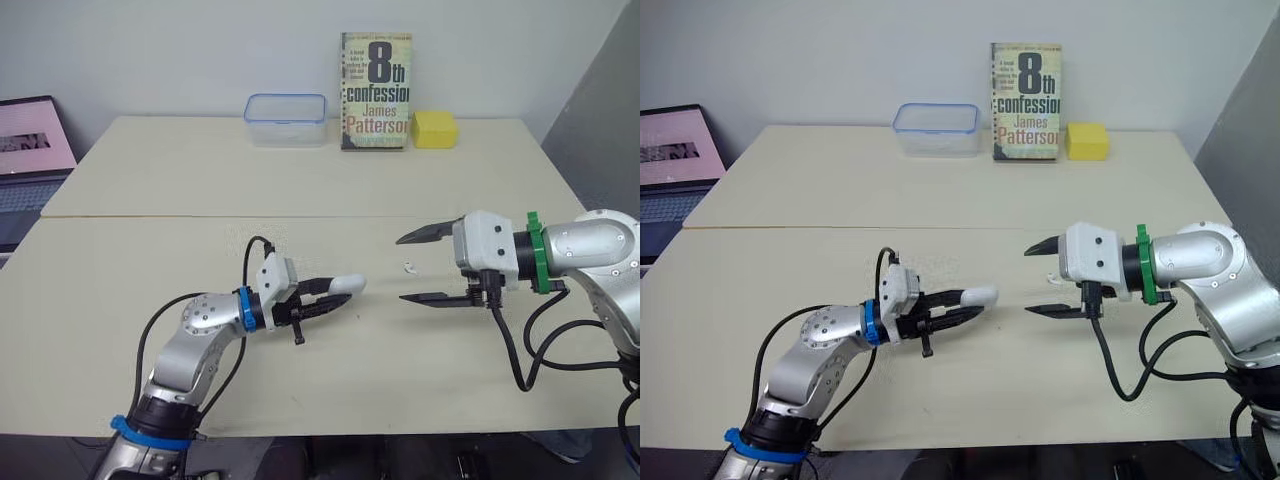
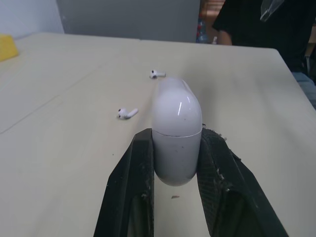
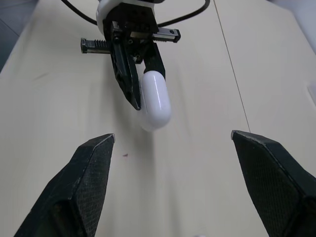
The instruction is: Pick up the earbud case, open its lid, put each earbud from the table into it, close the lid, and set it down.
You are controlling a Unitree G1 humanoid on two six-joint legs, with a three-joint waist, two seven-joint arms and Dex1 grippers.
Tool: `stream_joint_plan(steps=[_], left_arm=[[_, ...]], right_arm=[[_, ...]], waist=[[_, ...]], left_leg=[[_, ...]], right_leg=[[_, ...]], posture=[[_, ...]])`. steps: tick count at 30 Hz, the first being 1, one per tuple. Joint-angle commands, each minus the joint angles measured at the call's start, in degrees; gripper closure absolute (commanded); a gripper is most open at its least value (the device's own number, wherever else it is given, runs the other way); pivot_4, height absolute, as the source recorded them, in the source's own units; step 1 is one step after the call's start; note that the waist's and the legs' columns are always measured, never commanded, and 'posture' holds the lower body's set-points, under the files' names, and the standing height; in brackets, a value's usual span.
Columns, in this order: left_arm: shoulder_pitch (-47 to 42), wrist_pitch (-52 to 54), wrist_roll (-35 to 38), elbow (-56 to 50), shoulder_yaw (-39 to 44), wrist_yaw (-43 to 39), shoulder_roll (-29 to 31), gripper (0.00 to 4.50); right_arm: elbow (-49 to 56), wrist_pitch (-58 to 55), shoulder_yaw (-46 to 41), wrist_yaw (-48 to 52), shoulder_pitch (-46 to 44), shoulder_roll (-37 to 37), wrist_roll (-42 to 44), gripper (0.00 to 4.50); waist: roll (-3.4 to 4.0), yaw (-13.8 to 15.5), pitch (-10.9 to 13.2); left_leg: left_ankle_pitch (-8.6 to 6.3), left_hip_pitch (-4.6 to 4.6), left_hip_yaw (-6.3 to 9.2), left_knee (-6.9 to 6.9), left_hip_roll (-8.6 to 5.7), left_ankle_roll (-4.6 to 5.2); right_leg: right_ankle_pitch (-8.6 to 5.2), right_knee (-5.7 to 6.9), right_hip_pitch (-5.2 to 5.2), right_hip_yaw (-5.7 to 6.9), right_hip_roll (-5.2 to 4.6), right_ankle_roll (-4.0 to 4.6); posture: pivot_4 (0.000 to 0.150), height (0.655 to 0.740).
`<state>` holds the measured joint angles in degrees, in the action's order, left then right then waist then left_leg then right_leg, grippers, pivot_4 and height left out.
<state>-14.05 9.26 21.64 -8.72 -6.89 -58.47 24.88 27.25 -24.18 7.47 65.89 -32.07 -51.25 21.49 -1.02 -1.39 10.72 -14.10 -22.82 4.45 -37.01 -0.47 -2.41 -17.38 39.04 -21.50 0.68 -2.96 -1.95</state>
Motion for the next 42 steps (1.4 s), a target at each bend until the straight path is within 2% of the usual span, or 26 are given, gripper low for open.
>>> stream_joint_plan(steps=[1, 8, 20, 35, 42], left_arm=[[-0.8, -1.7, 0.7, -2.4, -0.7, 0.5, -1.4, 3.7], [-2.3, -1.2, 1.1, -3.1, -1.5, 0.4, -2.4, 3.7], [-1.3, -2.0, 0.6, -5.2, -3.1, -0.9, -1.6, 3.7], [-0.2, -5.5, -0.9, -3.9, -4.2, -2.3, -0.1, 3.7], [-0.3, -2.7, 0.2, -3.4, -2.2, 0.6, -0.5, 3.7]], right_arm=[[1.8, 3.0, 1.0, -0.9, -0.1, 1.6, -1.6, 0.54], [-2.8, 5.5, 6.6, -3.8, -2.4, 6.4, -9.3, 0.54], [-4.2, 3.1, 6.9, -4.1, -5.2, 9.6, -10.5, 0.54], [-2.1, -3.8, 4.9, -2.7, -8.2, 9.4, -5.1, 0.54], [-0.8, -11.8, -0.9, 0.4, -8.7, 5.6, 4.5, 0.54]], waist=[[0.0, 0.0, 0.0], [0.0, -0.1, 0.0], [0.0, -0.1, 0.0], [0.01, -0.1, 0.0], [0.01, -0.1, 0.0]], left_leg=[[0.0, 0.03, 0.01, -0.01, 0.0, 0.0], [0.0, 0.08, -0.01, 0.01, 0.0, 0.0], [0.0, 0.09, 0.01, 0.01, 0.0, -0.01], [0.0, 0.09, 0.03, 0.02, 0.01, 0.0], [0.0, 0.08, 0.03, 0.01, 0.01, 0.0]], right_leg=[[0.0, 0.01, 0.03, 0.01, 0.0, -0.01], [0.01, 0.01, 0.06, 0.01, 0.03, -0.01], [0.01, 0.01, 0.06, 0.01, 0.03, -0.01], [0.01, 0.02, 0.06, 0.02, 0.03, -0.01], [0.01, 0.0, 0.07, 0.03, 0.03, -0.01]], posture=[[0.15, 0.74], [0.15, 0.74], [0.15, 0.74], [0.15, 0.74], [0.15, 0.74]])
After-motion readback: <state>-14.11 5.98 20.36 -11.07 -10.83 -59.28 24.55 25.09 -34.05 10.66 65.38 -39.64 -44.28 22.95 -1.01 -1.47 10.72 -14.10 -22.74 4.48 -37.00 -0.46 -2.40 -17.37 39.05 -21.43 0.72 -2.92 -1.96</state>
